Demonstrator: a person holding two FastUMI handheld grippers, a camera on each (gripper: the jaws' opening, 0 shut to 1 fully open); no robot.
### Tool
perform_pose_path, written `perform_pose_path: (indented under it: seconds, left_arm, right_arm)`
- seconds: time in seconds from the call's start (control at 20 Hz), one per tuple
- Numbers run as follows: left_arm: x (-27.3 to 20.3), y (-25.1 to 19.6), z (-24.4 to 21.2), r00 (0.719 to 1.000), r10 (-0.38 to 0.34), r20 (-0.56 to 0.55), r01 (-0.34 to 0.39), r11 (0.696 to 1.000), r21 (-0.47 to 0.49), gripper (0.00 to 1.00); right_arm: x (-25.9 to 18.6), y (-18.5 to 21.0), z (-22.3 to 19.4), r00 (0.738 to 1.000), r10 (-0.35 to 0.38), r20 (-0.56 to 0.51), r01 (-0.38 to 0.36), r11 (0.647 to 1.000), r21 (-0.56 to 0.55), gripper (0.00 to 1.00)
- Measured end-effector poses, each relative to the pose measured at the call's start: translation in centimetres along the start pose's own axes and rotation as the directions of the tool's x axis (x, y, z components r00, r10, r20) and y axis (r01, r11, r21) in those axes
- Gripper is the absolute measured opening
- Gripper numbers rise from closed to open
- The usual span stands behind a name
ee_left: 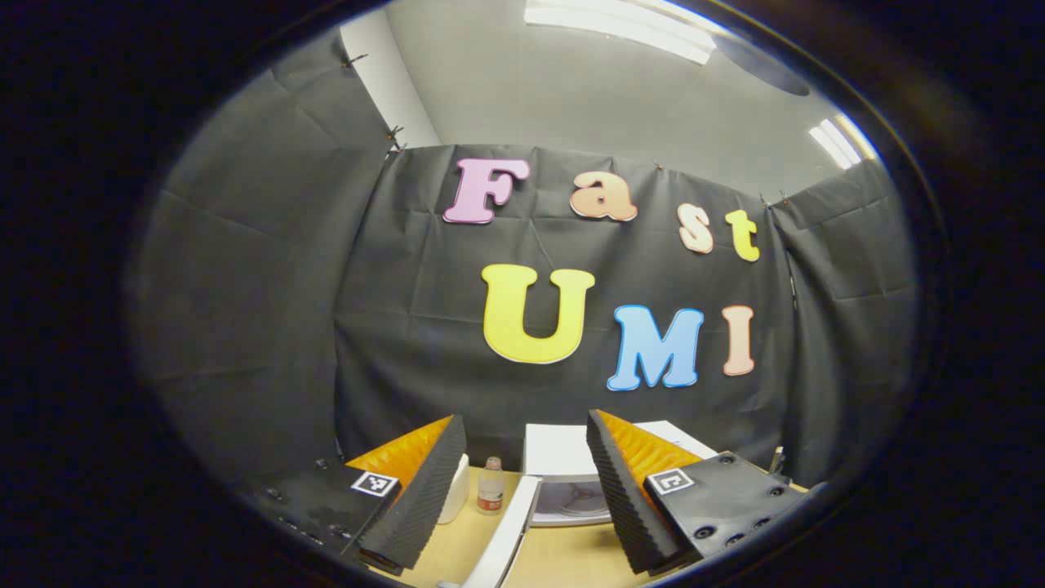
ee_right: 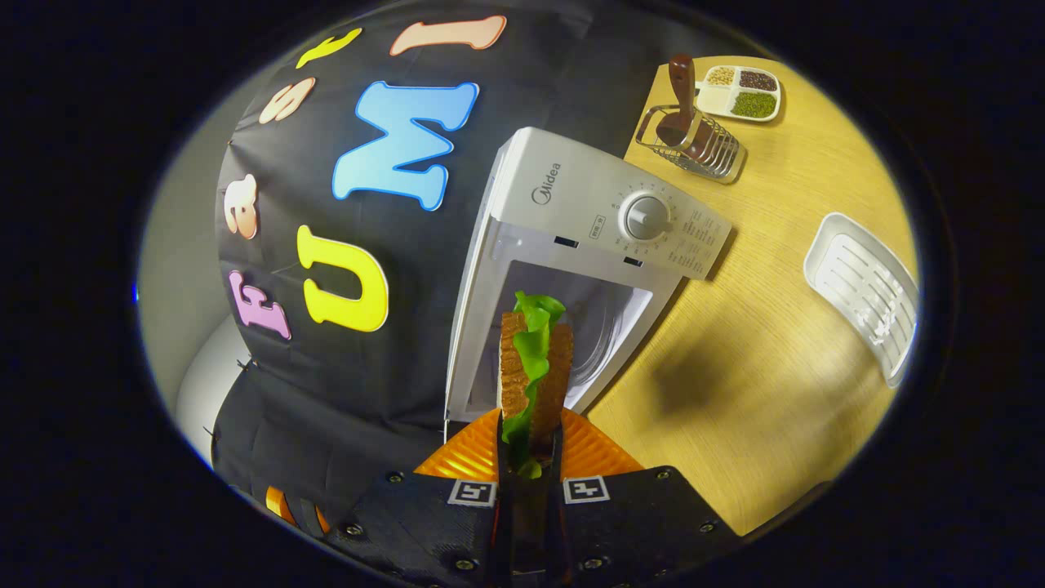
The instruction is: Open the microwave oven with the left hand, put the food in, and close the microwave oven.
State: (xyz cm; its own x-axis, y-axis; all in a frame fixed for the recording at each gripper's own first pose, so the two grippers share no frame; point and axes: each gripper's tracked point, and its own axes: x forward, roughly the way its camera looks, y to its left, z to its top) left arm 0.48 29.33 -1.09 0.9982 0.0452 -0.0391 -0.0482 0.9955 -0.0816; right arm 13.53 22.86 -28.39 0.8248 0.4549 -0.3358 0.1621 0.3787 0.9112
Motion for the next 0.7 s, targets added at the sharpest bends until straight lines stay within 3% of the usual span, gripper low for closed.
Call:
perform_pose_path:
  seconds: [0.3, 0.4, 0.7]
  left_arm:
    - [-0.8, 3.8, -1.9, 0.996, 0.066, -0.055, -0.066, 0.998, 0.000, 0.95]
    - [-1.3, 5.4, -2.0, 0.993, 0.095, -0.062, -0.096, 0.995, -0.006, 0.95]
    - [-3.7, 11.0, -3.6, 0.970, 0.210, -0.120, -0.209, 0.978, 0.016, 0.94]
  right_arm:
    - [8.2, -2.0, 0.7, 0.989, -0.101, 0.104, 0.088, 0.989, 0.122, 0.16]
    - [10.8, -1.9, 0.6, 0.985, -0.101, 0.138, 0.075, 0.980, 0.183, 0.16]
    - [16.9, -3.6, 1.1, 0.937, -0.200, 0.288, 0.126, 0.959, 0.256, 0.16]
